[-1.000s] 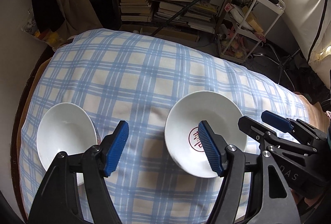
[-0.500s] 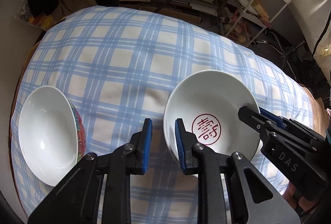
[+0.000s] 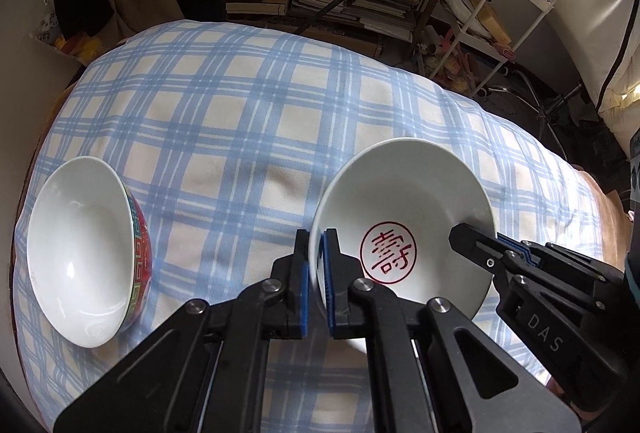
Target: Organize plates and bowls
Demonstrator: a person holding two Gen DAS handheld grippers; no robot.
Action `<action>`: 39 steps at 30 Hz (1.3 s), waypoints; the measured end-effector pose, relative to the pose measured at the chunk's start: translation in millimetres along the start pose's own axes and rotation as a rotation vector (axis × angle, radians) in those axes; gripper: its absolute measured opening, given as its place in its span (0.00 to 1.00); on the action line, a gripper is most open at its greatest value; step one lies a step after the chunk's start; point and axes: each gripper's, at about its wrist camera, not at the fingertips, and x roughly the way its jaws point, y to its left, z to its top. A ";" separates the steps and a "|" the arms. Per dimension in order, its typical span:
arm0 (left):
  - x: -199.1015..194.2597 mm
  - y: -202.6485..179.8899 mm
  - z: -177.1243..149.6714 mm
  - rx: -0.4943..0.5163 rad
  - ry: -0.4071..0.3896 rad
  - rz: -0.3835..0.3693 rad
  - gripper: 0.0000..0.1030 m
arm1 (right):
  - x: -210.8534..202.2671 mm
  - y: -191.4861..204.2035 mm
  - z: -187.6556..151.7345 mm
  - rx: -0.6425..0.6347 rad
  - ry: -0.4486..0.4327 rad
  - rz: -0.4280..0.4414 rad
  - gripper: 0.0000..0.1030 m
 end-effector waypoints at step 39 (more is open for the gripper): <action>-111.6 -38.4 -107.5 0.054 -0.040 -0.070 0.06 | -129.3 6.6 -109.0 -0.029 -0.072 -0.037 0.06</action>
